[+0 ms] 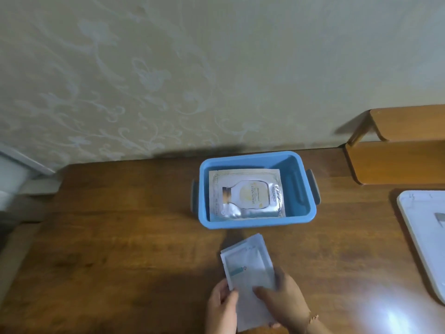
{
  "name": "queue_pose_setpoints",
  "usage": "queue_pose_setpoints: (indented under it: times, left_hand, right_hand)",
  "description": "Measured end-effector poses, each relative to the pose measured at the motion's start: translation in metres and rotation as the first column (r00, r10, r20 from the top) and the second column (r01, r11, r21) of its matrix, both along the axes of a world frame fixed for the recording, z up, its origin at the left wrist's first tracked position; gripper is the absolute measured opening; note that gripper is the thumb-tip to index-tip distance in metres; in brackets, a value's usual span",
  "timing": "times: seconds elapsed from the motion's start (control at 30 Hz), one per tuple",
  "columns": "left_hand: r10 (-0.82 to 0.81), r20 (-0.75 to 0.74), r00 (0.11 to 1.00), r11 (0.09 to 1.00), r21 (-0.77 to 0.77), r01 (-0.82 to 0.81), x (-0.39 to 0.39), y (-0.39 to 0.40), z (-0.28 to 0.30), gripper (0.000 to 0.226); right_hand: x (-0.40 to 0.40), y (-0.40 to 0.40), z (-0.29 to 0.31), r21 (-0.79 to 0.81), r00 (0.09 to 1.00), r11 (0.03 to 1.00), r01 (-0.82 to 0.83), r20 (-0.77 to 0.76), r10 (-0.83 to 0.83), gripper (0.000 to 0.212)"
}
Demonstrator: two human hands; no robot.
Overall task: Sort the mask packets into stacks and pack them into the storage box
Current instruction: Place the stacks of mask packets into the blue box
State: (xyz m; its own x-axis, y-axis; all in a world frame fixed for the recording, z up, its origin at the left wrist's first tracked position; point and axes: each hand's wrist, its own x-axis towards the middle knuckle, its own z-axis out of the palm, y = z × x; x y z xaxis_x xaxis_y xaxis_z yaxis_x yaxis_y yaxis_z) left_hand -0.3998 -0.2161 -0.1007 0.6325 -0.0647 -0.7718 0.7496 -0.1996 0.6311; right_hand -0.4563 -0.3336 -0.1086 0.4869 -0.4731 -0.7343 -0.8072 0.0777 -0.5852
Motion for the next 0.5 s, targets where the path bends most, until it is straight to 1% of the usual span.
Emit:
queue_pose_setpoints:
  times: [0.07,0.1,0.13,0.17,0.2,0.23,0.27,0.3,0.33,0.37,0.4,0.43,0.47,0.5]
  left_hand:
    - [-0.062,0.042,0.997,0.998,-0.009,0.062,-0.012,0.008,-0.005,0.026]
    - [-0.105,0.079,0.991,0.994,-0.009,0.106,-0.018,0.011,-0.007,0.022]
    - [-0.155,0.127,0.980,0.988,0.001,0.157,-0.022,0.013,-0.005,0.024]
    - [-0.200,0.211,0.957,0.980,0.026,0.199,-0.025,0.016,-0.005,0.029]
    - [-0.231,0.316,0.920,0.973,0.069,0.220,-0.025,0.017,0.000,0.026]
    - [-0.255,0.444,0.859,0.967,0.121,0.224,-0.022,0.017,0.008,0.026]
    - [-0.255,0.555,0.792,0.967,0.155,0.203,-0.014,0.016,0.020,0.032]
    - [-0.210,0.655,0.726,0.978,0.133,0.163,-0.003,0.014,0.032,0.036]
    - [-0.161,0.743,0.650,0.985,0.083,0.149,0.011,0.009,0.048,0.035]
    - [-0.120,0.822,0.557,0.984,0.022,0.180,0.028,0.001,0.066,0.031]
    - [-0.094,0.881,0.464,0.972,-0.019,0.234,0.046,-0.008,0.086,0.028]
    - [-0.069,0.918,0.391,0.956,-0.052,0.289,0.064,-0.018,0.103,0.026]
    - [-0.039,0.933,0.358,0.942,-0.085,0.325,0.081,-0.028,0.117,0.026]
    - [-0.011,0.935,0.355,0.927,-0.124,0.354,0.098,-0.038,0.127,0.026]
  right_hand:
    - [-0.020,-0.004,0.005,-0.038,0.993,0.994,-0.101,0.055,0.103,0.044]
    - [-0.029,-0.010,0.008,-0.031,0.990,0.991,-0.130,0.052,0.131,0.044]
    - [-0.038,-0.017,0.011,-0.019,0.985,0.987,-0.162,0.053,0.163,0.047]
    - [-0.044,-0.025,0.015,-0.004,0.979,0.979,-0.202,0.025,0.203,0.050]
    - [-0.053,-0.035,0.016,-0.005,0.975,0.975,-0.221,0.022,0.221,0.054]
    - [-0.064,-0.046,0.015,-0.002,0.971,0.971,-0.240,0.008,0.240,0.058]
    - [-0.075,-0.060,0.015,-0.021,0.967,0.967,-0.253,0.028,0.254,0.062]
    - [-0.082,-0.075,0.022,-0.092,0.965,0.961,-0.260,0.000,0.261,0.068]
    - [-0.083,-0.090,0.036,-0.152,0.964,0.953,-0.261,0.022,0.267,0.073]
    - [-0.080,-0.102,0.064,-0.137,0.929,0.926,-0.352,0.071,0.363,0.071]
    - [-0.069,-0.111,0.099,-0.067,0.863,0.879,-0.472,0.170,0.476,0.063]
    - [-0.050,-0.118,0.132,0.044,0.818,0.837,-0.546,0.242,0.521,0.055]
    - [-0.027,-0.128,0.158,0.146,0.802,0.815,-0.561,0.338,0.492,0.046]
    - [-0.007,-0.135,0.175,0.123,0.761,0.795,-0.594,0.405,0.506,0.036]
